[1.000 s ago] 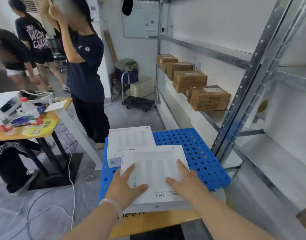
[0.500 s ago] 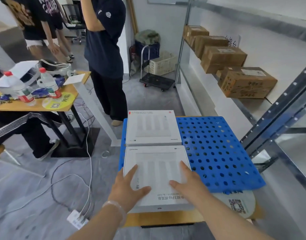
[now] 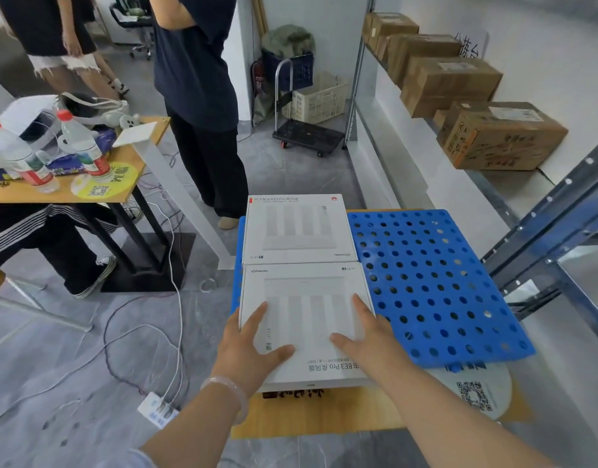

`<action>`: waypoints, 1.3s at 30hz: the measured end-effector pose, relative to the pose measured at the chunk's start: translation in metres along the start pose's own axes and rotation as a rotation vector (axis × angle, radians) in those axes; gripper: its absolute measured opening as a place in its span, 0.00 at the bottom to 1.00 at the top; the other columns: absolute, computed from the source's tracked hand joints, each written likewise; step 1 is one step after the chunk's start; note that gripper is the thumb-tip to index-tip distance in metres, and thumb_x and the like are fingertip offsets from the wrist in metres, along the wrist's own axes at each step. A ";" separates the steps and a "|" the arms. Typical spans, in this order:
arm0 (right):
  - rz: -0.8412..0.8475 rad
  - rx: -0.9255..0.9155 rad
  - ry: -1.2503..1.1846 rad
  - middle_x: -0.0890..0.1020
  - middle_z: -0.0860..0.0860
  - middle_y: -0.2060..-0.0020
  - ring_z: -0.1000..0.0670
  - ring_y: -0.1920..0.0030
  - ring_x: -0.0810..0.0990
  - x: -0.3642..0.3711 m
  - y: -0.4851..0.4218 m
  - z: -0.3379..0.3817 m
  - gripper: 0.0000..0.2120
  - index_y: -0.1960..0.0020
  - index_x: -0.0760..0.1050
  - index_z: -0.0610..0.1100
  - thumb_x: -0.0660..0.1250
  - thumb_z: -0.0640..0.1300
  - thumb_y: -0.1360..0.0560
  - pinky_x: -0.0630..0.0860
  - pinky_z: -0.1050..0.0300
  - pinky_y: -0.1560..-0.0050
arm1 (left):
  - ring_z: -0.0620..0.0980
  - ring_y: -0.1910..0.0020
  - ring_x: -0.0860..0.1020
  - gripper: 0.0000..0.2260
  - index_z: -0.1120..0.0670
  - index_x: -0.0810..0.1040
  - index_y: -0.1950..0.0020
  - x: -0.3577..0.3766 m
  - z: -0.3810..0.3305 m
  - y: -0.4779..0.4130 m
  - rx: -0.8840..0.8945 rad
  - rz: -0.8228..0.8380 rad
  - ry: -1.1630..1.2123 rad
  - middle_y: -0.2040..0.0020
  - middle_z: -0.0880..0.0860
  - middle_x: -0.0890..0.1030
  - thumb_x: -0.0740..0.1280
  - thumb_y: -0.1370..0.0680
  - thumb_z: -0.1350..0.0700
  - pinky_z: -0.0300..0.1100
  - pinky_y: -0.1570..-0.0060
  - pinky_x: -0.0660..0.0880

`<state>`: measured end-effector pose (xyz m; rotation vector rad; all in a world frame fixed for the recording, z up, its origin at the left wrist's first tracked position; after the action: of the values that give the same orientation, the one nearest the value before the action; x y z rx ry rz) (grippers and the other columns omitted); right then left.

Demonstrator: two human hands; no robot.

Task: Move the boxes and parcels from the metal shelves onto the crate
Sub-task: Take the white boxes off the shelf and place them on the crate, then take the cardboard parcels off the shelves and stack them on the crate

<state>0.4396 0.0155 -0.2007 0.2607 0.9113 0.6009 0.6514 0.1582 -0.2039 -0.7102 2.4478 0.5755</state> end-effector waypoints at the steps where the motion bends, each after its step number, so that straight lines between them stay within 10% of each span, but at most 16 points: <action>1: 0.000 -0.001 0.001 0.52 0.51 0.24 0.48 0.27 0.61 0.000 -0.002 0.001 0.45 0.26 0.40 0.70 0.67 0.67 0.31 0.65 0.48 0.33 | 0.49 0.28 0.60 0.42 0.34 0.58 0.26 -0.001 -0.001 -0.002 -0.001 0.001 0.003 0.27 0.44 0.56 0.74 0.36 0.35 0.52 0.30 0.64; 20: -0.074 -0.034 0.016 0.46 0.52 0.22 0.49 0.23 0.50 -0.019 0.006 0.012 0.46 0.25 0.39 0.66 0.66 0.70 0.31 0.58 0.46 0.28 | 0.53 0.24 0.46 0.44 0.34 0.50 0.25 -0.014 -0.020 -0.015 0.012 0.035 -0.259 0.22 0.45 0.42 0.67 0.35 0.28 0.54 0.27 0.55; 39: -0.733 0.303 0.281 0.49 0.52 0.21 0.50 0.23 0.45 -0.196 0.238 -0.144 0.44 0.22 0.44 0.57 0.59 0.72 0.29 0.47 0.50 0.25 | 0.50 0.23 0.46 0.35 0.38 0.44 0.23 0.200 -0.317 0.129 1.092 0.336 -0.680 0.21 0.47 0.46 0.53 0.25 0.30 0.53 0.27 0.54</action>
<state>0.1437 0.0866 -0.0489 0.0957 1.2793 -0.1889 0.3161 0.0194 -0.0436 0.3115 1.8100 -0.3892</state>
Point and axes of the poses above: each hand's wrist, its own y-axis away from the middle knuckle, its own x-axis out of the palm, z = x × y, the point moved 6 cm from there along -y, towards the middle knuckle
